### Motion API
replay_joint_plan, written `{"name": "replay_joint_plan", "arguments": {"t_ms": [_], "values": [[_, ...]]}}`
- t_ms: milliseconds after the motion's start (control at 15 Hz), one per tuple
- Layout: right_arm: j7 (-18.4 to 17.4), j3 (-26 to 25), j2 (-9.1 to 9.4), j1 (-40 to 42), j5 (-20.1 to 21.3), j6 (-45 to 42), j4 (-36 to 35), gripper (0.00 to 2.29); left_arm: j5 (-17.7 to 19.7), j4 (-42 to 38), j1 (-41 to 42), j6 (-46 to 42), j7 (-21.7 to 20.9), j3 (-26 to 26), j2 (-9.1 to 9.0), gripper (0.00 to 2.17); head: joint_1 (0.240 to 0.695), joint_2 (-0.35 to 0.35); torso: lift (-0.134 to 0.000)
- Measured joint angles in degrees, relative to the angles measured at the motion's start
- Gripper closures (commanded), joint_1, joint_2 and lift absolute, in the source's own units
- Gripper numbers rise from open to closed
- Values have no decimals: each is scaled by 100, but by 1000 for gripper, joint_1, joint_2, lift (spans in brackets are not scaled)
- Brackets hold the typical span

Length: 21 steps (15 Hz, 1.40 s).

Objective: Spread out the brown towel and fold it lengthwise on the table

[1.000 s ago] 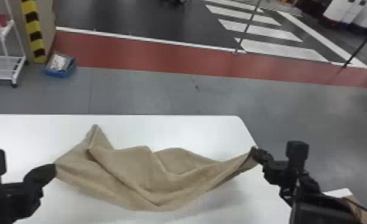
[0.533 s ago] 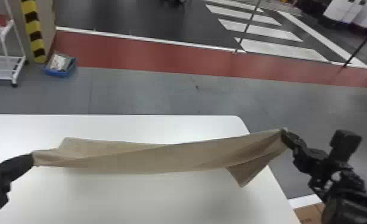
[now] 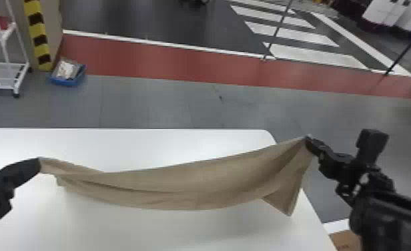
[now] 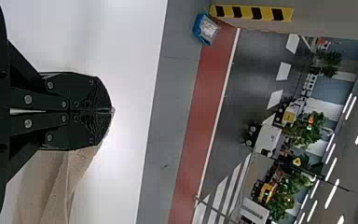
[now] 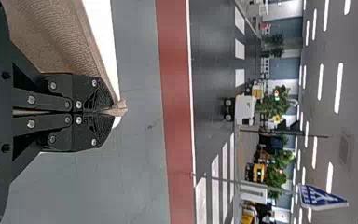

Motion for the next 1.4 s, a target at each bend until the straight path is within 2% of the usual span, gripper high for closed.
{"name": "replay_joint_plan", "arguments": {"t_ms": [200,400,467,533,733,867,933,1000,1133,1200,1267,1400], "values": [[77,290,-64,-779,-13,-109,860,1477,-5,793,-815,-14,53,-124,-23,2145,695,-340,0],[169,616,-349,-1801,-65,-785,2271,1477,-8,2206,-1985,-413,-24,-240,-37,2145,695,-298,0],[167,694,-426,-2124,-66,-1136,2734,1477,-17,2662,-2315,-774,-38,-288,-35,2145,679,-283,0],[171,750,-490,-2472,-76,-1558,3216,1477,-38,3196,-2701,-1246,-97,-362,-28,2145,623,-255,0],[188,895,-673,-3226,-162,-2610,4219,1477,-69,4456,-3712,-2380,-346,-552,-29,2145,539,-232,0],[289,954,-766,-3385,-177,-2971,4419,1477,-59,4538,-3882,-2511,-341,-614,-27,2145,492,-229,0],[429,946,-802,-3308,-186,-3128,4431,1477,-32,4309,-3731,-2467,-339,-617,-15,2145,491,-231,0],[576,917,-846,-3114,-202,-3267,4408,1477,-15,3986,-3460,-2313,-314,-592,1,2145,503,-236,0],[1039,811,-1045,-2442,-286,-3778,4392,1477,-18,3237,-2614,-1777,-275,-511,67,2145,564,-259,0],[1229,777,-1150,-2063,-307,-4096,4443,1477,-63,3033,-2178,-1674,-271,-500,124,2145,606,-271,0],[1373,764,-1228,-1755,-306,-4434,4524,1477,-145,2939,-1836,-1651,-273,-512,156,2145,688,-291,0],[1667,770,-1361,-1170,-256,-5165,4748,1477,-316,2871,-1224,-1708,-268,-564,177,2145,695,-306,0]]}}
